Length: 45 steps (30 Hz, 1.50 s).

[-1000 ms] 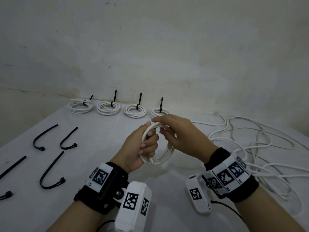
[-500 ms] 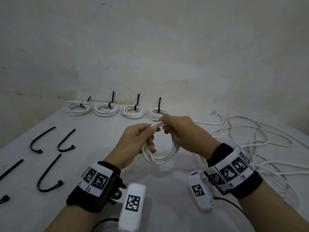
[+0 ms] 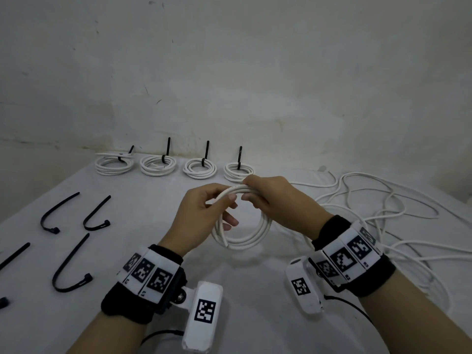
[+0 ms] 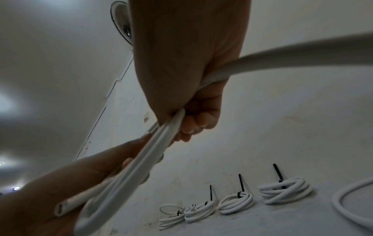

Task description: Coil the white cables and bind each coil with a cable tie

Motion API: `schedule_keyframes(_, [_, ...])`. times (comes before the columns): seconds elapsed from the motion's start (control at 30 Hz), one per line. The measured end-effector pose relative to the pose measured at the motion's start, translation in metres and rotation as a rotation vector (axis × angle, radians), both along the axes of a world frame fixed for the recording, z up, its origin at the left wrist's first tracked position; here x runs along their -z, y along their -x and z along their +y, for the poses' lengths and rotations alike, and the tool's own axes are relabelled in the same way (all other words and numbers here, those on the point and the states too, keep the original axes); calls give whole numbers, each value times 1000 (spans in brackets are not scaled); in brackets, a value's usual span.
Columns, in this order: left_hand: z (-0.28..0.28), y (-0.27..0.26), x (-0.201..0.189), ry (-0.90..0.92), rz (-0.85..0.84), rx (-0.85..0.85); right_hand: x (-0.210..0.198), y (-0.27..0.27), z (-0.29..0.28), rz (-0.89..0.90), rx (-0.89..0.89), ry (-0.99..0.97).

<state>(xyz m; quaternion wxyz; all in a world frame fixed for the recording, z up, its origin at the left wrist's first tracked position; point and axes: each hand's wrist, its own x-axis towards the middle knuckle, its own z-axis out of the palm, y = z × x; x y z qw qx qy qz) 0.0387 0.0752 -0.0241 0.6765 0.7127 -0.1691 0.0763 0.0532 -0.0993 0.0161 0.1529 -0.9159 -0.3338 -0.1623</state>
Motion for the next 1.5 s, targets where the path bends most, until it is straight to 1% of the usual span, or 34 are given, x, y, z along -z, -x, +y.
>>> schedule_keyframes(0.13, [-3, 0, 2, 18, -66, -52, -1, 2, 1, -46, -10, 13])
schedule_keyframes(0.2, [-3, 0, 2, 35, -57, -36, -2, 2, 0, -60, -20, 13])
schedule_keyframes(0.27, [-2, 0, 1, 32, -19, 20, -2, 1, -1, -62, -34, 14])
schedule_keyframes(0.37, [-1, 1, -1, -10, 131, 131, -2, 1, -1, -60, -43, -3])
schedule_keyframes(0.4, [-1, 1, -1, 18, 203, 190, -1, 1, -1, -61, -46, -10])
schedule_keyframes(0.47, [-1, 1, -3, 183, 349, 332, 1, 1, 0, -74, -58, -20])
schedule_keyframes(0.53, [-1, 1, -6, 344, 433, 400, 2, 1, 2, -88, -60, -26])
schedule_keyframes(0.63, [-3, 1, -7, 401, 435, 376, 2, -1, 4, -117, -78, -62])
schedule_keyframes(0.7, [-3, 0, -8, 438, 426, 363, 2, -1, 3, -106, -75, -100])
schedule_keyframes(0.87, [7, -10, -9, 703, 468, 314, 9, -1, -28, 94, 26, -276])
schedule_keyframes(1.03, [10, -15, -8, 865, 486, 280, 24, 8, -54, 198, 28, -297])
schedule_keyframes(1.13, [11, -16, -9, 943, 454, 241, 28, 13, -61, 233, 34, -268])
schedule_keyframes(1.33, [13, -19, -7, 1017, 428, 207, 25, 16, -68, 197, 40, -158])
schedule_keyframes(1.5, [14, -22, -5, 1038, 387, 208, 26, 18, -73, 173, 33, 32])
